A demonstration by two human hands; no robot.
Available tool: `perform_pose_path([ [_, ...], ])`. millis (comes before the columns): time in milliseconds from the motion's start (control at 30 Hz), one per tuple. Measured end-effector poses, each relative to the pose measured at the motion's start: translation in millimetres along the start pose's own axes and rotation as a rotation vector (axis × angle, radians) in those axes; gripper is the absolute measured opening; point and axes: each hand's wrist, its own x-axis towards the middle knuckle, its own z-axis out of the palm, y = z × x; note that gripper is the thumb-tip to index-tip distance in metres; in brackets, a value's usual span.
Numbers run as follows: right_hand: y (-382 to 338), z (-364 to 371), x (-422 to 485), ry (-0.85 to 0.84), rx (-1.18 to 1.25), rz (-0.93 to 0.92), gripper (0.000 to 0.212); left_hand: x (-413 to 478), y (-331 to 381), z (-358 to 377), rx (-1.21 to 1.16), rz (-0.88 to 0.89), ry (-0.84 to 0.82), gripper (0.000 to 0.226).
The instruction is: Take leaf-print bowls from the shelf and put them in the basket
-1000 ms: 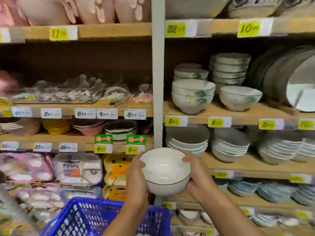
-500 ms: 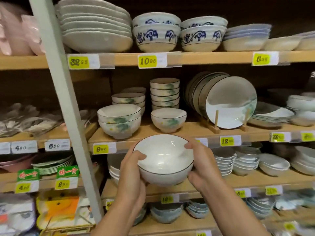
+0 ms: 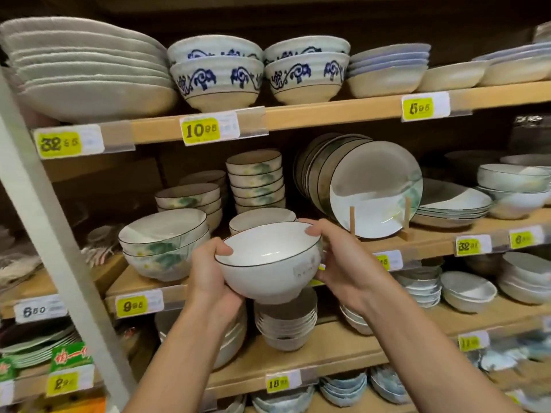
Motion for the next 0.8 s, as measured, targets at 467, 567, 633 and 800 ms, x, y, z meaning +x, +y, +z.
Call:
perform_pose_path([
  [467,-15.7,27.4,71.8,-0.093,0.126,0.024,0.051,69.4,31.8,3.3,0.016,-0.078,-0.213,0.036],
  [567,-17.8,29.3,80.7,-0.113,0.126,-0.009,0.059,75.2,36.9,4.9,0.006,-0.040,-0.229,0.035],
  [633,-21.2,31.8,85.6,-0.126,0.137,-0.021,0.057,77.9,40.9,6.3,0.010,-0.027,-0.252,0.039],
  [800,-27.7,30.2,95.4,-0.176,0.176,-0.030,0.054,80.0,47.1,10.8,0.011,-0.022,-0.237,0.041],
])
